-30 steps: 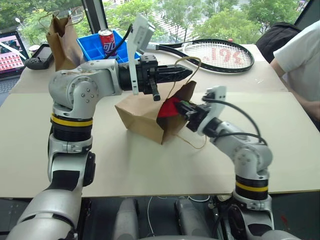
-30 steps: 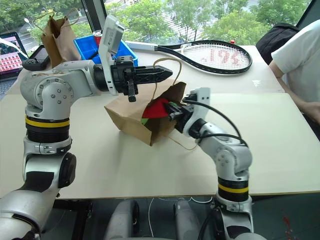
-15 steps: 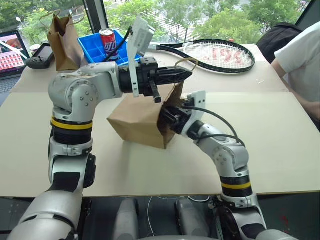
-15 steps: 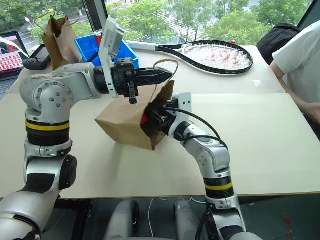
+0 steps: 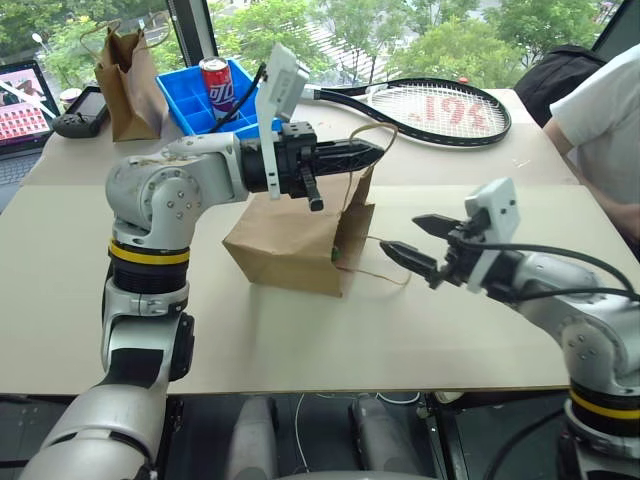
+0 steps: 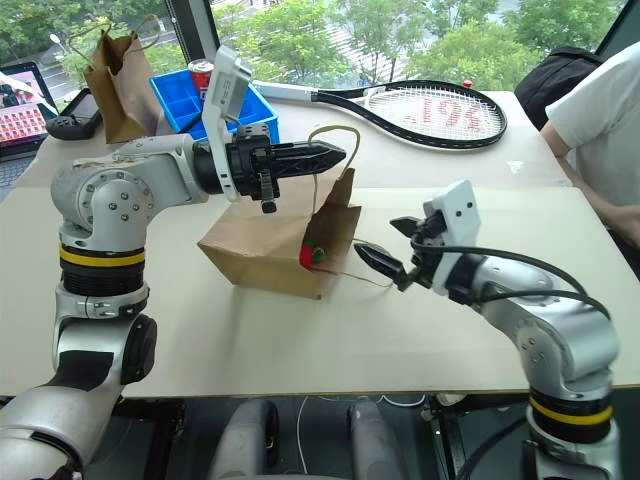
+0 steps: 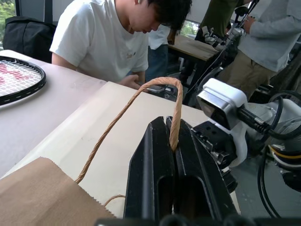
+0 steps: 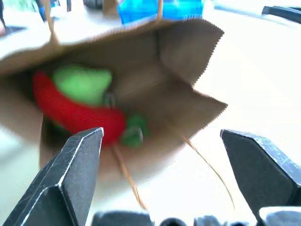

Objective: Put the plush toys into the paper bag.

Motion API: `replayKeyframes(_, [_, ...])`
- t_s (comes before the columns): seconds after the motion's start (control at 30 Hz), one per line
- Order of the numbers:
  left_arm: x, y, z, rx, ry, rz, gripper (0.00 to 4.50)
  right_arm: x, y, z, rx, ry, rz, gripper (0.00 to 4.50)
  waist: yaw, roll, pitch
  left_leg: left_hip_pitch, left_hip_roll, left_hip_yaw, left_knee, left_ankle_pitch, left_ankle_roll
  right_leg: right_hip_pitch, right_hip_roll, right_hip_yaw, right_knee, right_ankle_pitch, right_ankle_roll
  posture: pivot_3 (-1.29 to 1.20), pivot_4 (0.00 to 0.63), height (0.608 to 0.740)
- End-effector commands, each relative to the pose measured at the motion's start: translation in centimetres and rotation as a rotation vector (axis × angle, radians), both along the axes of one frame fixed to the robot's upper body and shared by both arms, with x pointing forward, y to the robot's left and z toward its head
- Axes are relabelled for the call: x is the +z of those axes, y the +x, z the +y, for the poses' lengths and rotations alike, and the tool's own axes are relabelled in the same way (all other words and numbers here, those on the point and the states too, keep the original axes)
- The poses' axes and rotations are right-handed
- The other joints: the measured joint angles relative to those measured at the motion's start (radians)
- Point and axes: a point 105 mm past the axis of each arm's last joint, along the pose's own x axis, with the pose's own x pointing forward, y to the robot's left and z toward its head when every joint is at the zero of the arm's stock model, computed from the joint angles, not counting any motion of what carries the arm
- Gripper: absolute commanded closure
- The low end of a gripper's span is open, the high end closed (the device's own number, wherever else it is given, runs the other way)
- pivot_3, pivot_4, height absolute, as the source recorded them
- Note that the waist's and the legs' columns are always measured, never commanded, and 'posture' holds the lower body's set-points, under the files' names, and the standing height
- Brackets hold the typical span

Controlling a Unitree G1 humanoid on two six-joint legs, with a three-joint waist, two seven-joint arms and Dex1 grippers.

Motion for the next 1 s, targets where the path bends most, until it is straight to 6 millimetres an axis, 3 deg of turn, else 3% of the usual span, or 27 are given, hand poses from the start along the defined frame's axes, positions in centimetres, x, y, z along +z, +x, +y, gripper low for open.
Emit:
replayKeyframes(0.03, [1.0, -0.3, 0.0, -0.015, -0.023, -0.044, 4.50, 0.0, -1.6, 0.5, 0.088, -0.104, -0.029, 0.06, -0.003, 0.000, 0.000, 0.000, 0.000, 0.000, 0.000, 0.000, 0.000, 0.000, 0.000, 0.000, 0.000, -0.001, 0.002, 0.00, 0.150, 0.658])
replayKeyframes(0.1, [1.0, -0.3, 0.0, -0.016, -0.023, -0.044, 4.50, -1.2, -1.7, 0.8, 0.108, -0.169, -0.018, 0.06, -0.003, 0.000, 0.000, 0.001, 0.000, 0.000, 0.000, 0.000, 0.000, 0.000, 0.000, 0.000, 0.000, -0.001, 0.002, 0.00, 0.150, 0.658])
replayKeyframes(0.23, [1.1, -0.4, -0.1, -0.020, -0.022, -0.048, 4.50, -5.5, -0.5, 2.1, 0.121, -0.355, -0.033, 0.06, -0.004, 0.000, 0.000, 0.001, 0.000, -0.001, 0.000, 0.000, 0.000, 0.000, 0.000, 0.000, 0.000, -0.002, 0.004, 0.00, 0.150, 0.658])
replayKeyframes(0.4, [1.3, -0.4, 0.0, -0.017, -0.023, -0.052, 4.50, -7.6, 2.3, 3.1, 0.080, -0.472, -0.112, 0.06, -0.001, -0.001, 0.000, 0.001, -0.001, 0.000, 0.000, 0.000, 0.000, 0.000, 0.000, 0.001, 0.000, -0.003, 0.005, 0.00, 0.150, 0.658])
replayKeyframes(0.5, [1.4, -0.4, 0.0, -0.011, -0.020, -0.056, 4.50, -8.3, 3.5, 2.5, 0.049, -0.524, -0.139, 0.85, 0.001, -0.001, 0.000, 0.001, -0.001, 0.000, 0.000, 0.000, 0.000, 0.000, 0.000, 0.001, 0.000, -0.002, 0.004, 0.00, 0.150, 0.658])
replayKeyframes(0.67, [1.6, -0.2, 0.6, 0.015, -0.018, -0.065, 4.50, -7.7, 3.2, 1.4, 0.051, -0.507, -0.125, 2.47, 0.009, -0.001, 0.000, 0.001, -0.001, -0.001, 0.000, 0.000, 0.000, 0.001, 0.000, 0.000, 0.000, -0.002, 0.004, 0.00, 0.150, 0.658])
replayKeyframes(0.73, [1.7, 0.1, 1.0, 0.034, -0.016, -0.069, 4.50, -6.7, 3.7, 0.1, 0.003, -0.548, -0.148, 3.21, 0.011, -0.001, 0.000, 0.001, -0.001, -0.001, 0.001, 0.000, 0.000, 0.001, 0.000, 0.001, 0.000, -0.002, 0.004, 0.00, 0.150, 0.658])
replayKeyframes(0.87, [1.9, 1.3, 2.6, 0.109, 0.007, -0.090, 4.50, -1.0, 5.0, -0.5, -0.073, -0.477, -0.271, 4.43, 0.005, -0.001, 0.000, 0.001, -0.001, -0.001, 0.001, 0.000, 0.000, 0.001, 0.000, 0.001, 0.000, -0.002, 0.004, 0.00, 0.150, 0.658])
replayKeyframes(1.0, [2.5, 2.0, 3.6, 0.151, 0.014, -0.122, 4.50, 4.0, 4.9, 1.5, -0.014, -0.372, -0.395, 4.43, -0.002, -0.001, 0.001, 0.001, -0.001, -0.002, 0.000, 0.000, 0.000, 0.000, 0.000, 0.000, 0.001, -0.002, 0.002, 0.00, 0.150, 0.658])
